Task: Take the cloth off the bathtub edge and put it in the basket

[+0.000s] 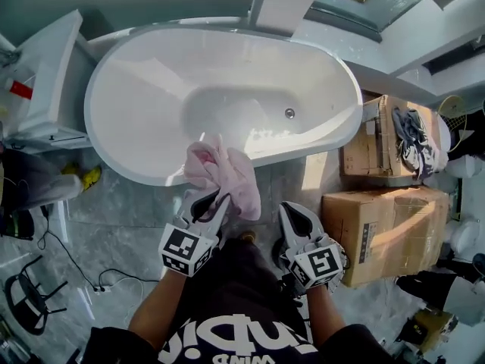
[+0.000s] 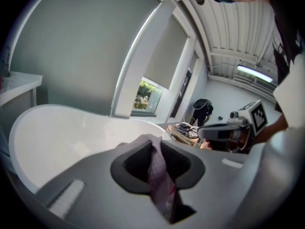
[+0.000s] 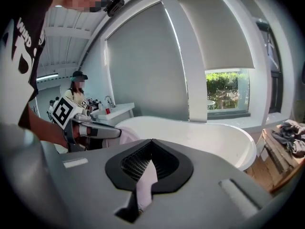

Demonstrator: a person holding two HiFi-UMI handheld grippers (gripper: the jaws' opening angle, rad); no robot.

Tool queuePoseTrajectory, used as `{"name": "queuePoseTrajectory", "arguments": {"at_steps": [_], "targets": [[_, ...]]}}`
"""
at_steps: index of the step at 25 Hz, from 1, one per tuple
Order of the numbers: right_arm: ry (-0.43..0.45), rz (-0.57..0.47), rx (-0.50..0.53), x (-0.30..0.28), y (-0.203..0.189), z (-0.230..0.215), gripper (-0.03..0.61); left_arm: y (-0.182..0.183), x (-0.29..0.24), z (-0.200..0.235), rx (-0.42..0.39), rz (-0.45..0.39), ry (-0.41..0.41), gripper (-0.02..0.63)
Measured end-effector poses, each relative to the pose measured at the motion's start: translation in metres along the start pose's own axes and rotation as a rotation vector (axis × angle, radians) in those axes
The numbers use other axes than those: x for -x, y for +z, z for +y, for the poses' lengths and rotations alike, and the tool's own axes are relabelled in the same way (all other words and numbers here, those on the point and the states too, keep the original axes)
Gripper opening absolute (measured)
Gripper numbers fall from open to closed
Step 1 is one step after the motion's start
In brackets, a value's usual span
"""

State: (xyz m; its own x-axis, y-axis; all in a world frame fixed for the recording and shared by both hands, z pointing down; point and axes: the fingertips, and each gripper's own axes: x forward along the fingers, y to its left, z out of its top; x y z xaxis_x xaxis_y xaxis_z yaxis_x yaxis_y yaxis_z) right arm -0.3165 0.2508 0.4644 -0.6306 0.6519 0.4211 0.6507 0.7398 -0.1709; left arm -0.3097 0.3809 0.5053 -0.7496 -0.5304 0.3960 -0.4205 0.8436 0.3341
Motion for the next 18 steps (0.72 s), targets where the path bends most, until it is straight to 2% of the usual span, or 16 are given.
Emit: {"name": "queuePoseTrajectory", "arguments": {"at_steps": [8, 18], "targets": [[-0.14, -0.104, -0.015, 0.054, 0.027, -0.029, 0.006, 0.089, -0.009, -0.069, -0.109, -0.106, -0.163, 0.054], [-0.407, -0.222, -0.055, 0.151, 0.047, -0.06, 0.006, 0.156, -0.03, -0.179, -0.229, -0.148, -0.428, 0.054]]}}
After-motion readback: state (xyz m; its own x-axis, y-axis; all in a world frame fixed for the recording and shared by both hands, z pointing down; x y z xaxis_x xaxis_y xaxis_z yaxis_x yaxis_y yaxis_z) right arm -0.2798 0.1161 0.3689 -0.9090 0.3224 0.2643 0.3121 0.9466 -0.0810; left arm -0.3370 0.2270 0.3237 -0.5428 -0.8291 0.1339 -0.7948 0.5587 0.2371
